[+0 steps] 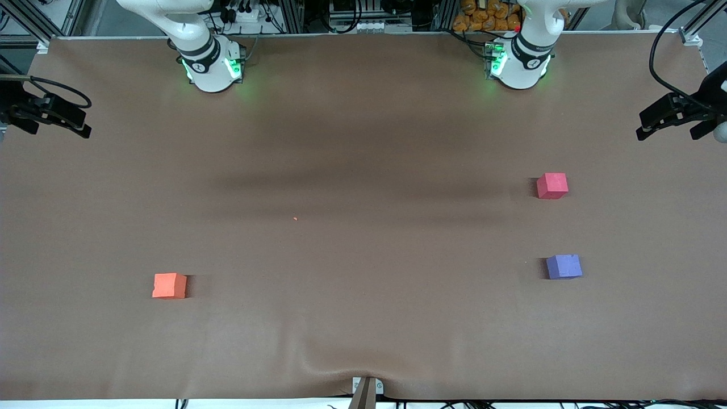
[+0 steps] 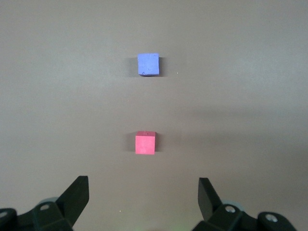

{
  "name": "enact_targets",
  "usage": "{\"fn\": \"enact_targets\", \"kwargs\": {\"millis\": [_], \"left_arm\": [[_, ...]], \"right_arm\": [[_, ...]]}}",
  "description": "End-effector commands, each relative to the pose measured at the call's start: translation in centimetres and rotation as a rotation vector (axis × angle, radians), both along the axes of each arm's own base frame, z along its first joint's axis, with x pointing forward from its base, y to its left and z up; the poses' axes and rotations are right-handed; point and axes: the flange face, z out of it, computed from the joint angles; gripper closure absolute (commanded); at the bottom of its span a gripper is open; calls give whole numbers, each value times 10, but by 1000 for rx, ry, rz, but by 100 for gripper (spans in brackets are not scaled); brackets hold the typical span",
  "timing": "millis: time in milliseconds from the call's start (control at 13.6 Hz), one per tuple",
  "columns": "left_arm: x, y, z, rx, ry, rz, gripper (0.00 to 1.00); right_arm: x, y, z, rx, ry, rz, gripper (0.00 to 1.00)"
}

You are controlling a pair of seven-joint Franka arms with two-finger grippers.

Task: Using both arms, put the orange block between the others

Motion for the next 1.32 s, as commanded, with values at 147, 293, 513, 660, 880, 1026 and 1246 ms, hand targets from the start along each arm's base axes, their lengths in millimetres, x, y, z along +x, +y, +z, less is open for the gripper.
{"fn": "enact_targets", "kwargs": {"millis": [147,293,513,660,880,1026,1246], "left_arm": [[1,-2,3,12,7,4,0],[1,-3,2,12,9,3,0],[1,-2,2,11,10,-5,0],[1,-5,3,12,8,-1,0],[1,-13,2,11,8,-13,0],[6,-12,-5,15,22,-13,0],[7,-17,-4,14,14,-17,0]], "right_arm": [[-1,6,2,9,6,0,0],[-1,6,2,9,6,1,0],[-1,6,2,9,6,1,0],[-1,7,2,9,8,3,0],[-1,10,1,9,9,9,0],[-1,10,1,9,9,10,0],[-2,10,0,9,17,10,0]]}}
